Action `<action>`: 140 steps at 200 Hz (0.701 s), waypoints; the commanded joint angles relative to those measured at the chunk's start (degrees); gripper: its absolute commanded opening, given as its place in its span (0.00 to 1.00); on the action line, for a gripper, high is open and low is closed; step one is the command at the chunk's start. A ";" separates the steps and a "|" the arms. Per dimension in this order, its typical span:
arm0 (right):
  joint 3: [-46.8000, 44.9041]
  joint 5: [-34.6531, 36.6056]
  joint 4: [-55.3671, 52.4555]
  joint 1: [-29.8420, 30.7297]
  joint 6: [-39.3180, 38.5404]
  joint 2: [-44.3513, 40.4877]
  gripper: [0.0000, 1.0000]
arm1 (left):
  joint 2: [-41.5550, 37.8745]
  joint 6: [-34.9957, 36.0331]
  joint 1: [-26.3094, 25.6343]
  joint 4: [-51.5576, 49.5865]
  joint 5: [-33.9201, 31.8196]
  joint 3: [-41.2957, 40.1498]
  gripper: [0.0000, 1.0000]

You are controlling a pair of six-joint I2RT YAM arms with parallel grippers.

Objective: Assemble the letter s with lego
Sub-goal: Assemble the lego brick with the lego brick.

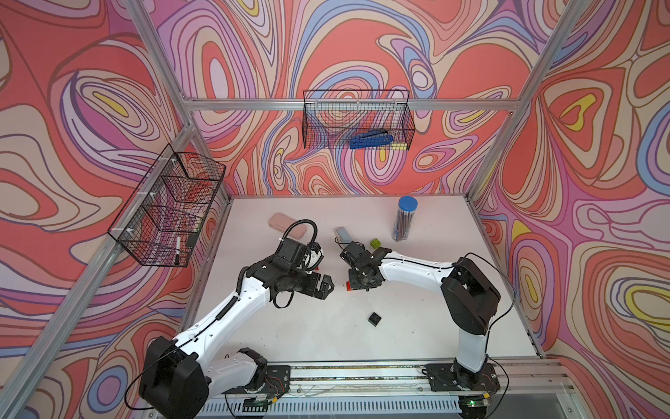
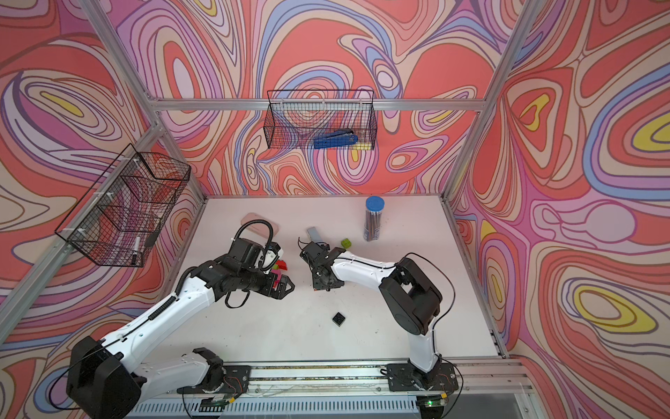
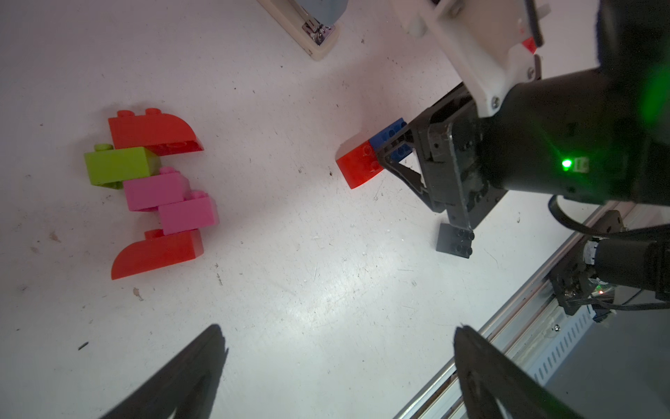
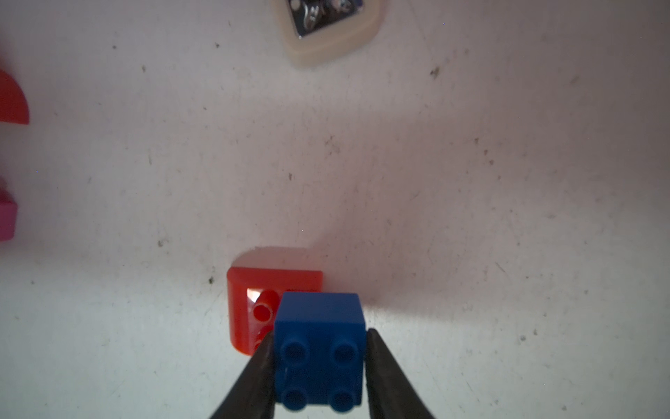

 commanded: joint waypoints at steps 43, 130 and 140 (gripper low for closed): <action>2.38 -0.67 -1.59 0.07 -0.78 -1.51 0.45 | 0.52 0.76 0.32 -0.76 0.64 -0.70 1.00; 1.76 0.01 -2.61 0.09 -1.36 -6.75 0.51 | 0.38 0.76 0.39 -1.04 0.44 -0.36 1.00; 0.48 0.01 -2.49 0.07 -1.27 -8.77 0.52 | 0.27 0.67 0.38 -1.20 0.89 -0.02 1.00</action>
